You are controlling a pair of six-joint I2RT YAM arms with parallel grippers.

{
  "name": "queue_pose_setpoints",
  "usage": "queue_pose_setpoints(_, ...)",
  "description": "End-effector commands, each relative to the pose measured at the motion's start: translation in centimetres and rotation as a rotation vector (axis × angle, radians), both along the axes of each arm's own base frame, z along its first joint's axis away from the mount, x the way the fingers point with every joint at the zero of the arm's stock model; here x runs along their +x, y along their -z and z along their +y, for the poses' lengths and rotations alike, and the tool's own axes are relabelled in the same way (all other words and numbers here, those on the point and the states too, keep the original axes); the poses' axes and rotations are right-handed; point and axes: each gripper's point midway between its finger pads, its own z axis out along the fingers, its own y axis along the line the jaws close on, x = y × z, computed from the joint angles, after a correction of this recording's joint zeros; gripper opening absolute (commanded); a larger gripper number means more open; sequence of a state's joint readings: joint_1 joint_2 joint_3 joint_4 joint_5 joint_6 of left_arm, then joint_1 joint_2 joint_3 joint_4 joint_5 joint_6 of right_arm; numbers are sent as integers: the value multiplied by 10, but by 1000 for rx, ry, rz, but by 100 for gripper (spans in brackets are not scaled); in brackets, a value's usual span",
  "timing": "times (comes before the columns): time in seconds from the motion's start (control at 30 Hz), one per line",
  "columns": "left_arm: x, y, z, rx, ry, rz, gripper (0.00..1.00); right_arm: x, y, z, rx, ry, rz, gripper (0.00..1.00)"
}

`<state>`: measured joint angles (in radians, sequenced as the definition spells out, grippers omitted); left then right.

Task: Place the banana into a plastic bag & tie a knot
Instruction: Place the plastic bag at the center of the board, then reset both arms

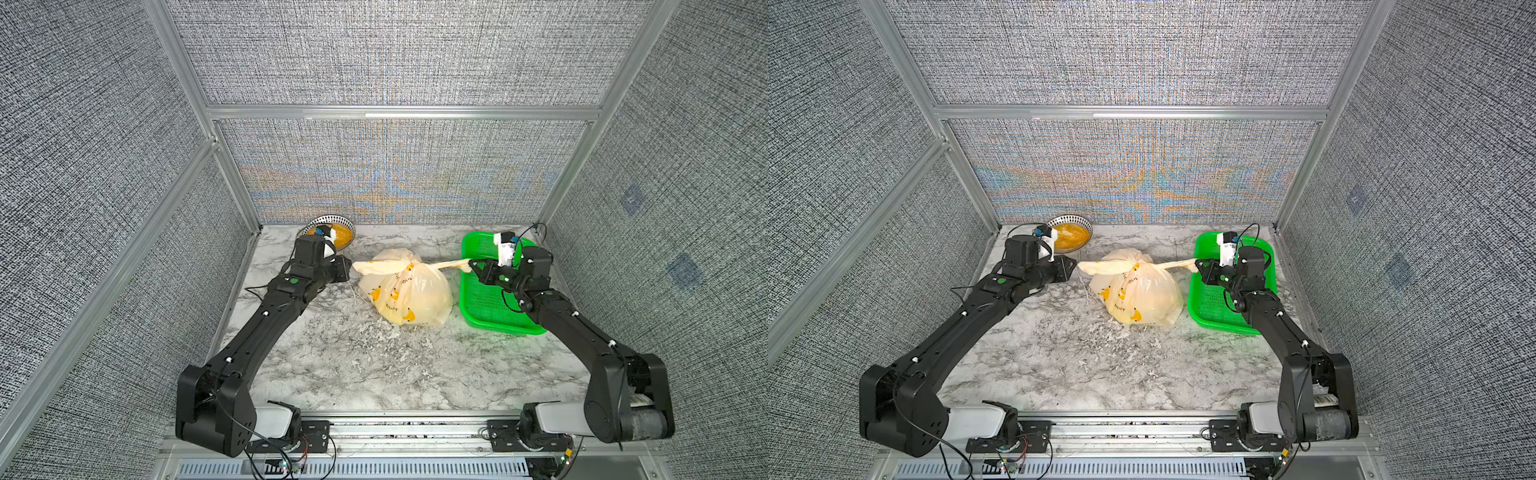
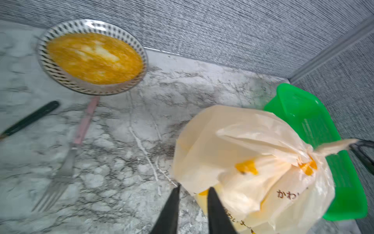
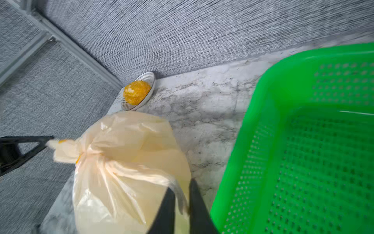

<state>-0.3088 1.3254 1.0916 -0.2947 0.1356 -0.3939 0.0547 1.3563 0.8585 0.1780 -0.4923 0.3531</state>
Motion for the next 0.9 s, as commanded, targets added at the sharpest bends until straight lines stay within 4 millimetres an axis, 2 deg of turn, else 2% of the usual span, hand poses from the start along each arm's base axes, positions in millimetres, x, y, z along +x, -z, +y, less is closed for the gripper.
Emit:
queue_pose_setpoints(0.0, -5, -8, 24, 86, -90, -26, 70, 0, -15, -13, -73, 67, -56, 64)
queue_pose_setpoints(0.03, -8, -12, 30, 95, -116, -44, 93, -2, -21, -20, -96, 99, -82, 75)
queue_pose_setpoints(0.07, -11, -17, 36, 100, -144, -65, 99, -5, -26, -25, -122, 126, -112, 82)
queue_pose_setpoints(0.1, -15, -21, 43, 106, -171, -90, 99, -9, -33, -33, -148, 167, -150, 89)
queue_pose_setpoints(0.17, -22, -28, 56, 126, -221, -145, 99, -18, -33, -51, -216, 254, -201, 97)
queue_pose_setpoints(0.3, -36, -22, 93, 209, -372, -232, 99, -38, -28, -91, -340, 456, -320, 98)
queue_pose_setpoints(0.37, -39, -14, 107, 260, -435, -257, 99, -46, -20, -101, -383, 506, -375, 98)
queue_pose_setpoints(0.53, -32, 28, 131, 447, -506, -269, 99, -62, 12, -119, -444, 597, -450, 98)
queue_pose_setpoints(0.7, -20, 69, 146, 570, -501, -272, 99, -57, 40, -127, -447, 625, -397, 98)
queue_pose_setpoints(0.87, -4, 108, 153, 574, -481, -248, 99, -50, 57, -128, -466, 623, -391, 98)
